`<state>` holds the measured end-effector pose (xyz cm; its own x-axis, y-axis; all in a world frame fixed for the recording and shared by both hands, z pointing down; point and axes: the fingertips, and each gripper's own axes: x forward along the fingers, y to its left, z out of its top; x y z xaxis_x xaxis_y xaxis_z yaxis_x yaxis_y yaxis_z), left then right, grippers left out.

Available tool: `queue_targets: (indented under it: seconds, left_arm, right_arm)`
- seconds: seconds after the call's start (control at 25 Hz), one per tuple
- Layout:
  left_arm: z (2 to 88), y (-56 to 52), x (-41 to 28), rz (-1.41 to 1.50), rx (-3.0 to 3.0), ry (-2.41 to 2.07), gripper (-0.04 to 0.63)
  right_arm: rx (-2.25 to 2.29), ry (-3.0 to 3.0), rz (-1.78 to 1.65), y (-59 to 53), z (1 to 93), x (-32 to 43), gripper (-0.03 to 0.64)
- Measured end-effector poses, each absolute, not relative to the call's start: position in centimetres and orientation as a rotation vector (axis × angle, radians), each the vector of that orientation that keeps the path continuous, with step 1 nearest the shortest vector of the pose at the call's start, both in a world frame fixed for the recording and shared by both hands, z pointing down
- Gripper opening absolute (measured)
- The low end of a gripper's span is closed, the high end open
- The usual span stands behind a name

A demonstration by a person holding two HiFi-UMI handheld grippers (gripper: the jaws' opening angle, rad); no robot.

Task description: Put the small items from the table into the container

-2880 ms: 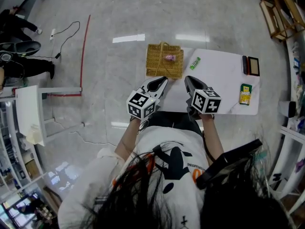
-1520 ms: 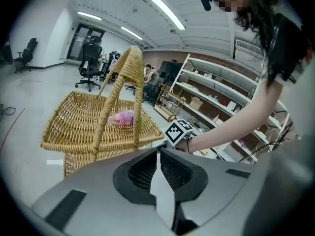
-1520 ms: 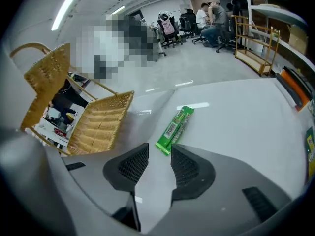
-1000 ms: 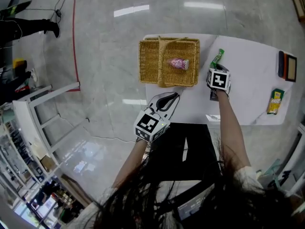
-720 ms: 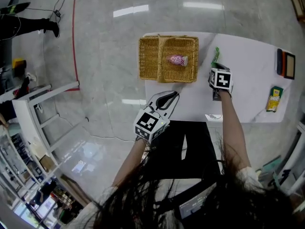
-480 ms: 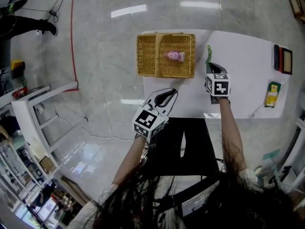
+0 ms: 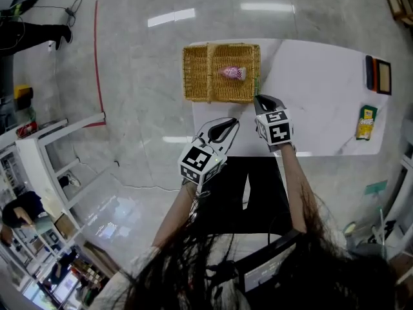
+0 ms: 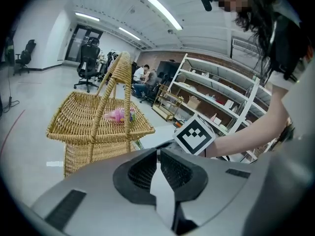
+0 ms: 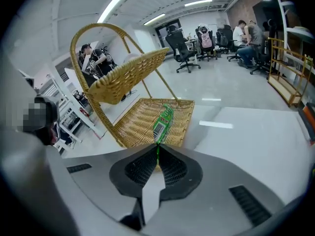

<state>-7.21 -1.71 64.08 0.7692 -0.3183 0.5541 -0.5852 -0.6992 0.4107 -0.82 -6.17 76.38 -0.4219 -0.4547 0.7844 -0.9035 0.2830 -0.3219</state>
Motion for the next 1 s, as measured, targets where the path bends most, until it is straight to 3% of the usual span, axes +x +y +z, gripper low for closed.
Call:
queue_targets:
  seconds: [0.4, 0.68, 1.0]
  left_arm:
    - [64.6, -1.9, -7.9, 0.61, 2.373, -0.666, 0.015]
    - [64.1, -2.3, -7.8, 0.61, 2.39, -0.639, 0.015]
    - [62.7, -2.8, -8.0, 0.603, 2.419, -0.622, 0.015]
  right_arm:
    - [1.194, -1.936, 1.162, -5.6, 79.3, -2.1, 0.028]
    - [1.24, -1.922, 1.257, -5.6, 78.7, -1.6, 0.086]
    - [1.388, -1.927, 1.282, -5.7, 75.6, -0.3, 0.086]
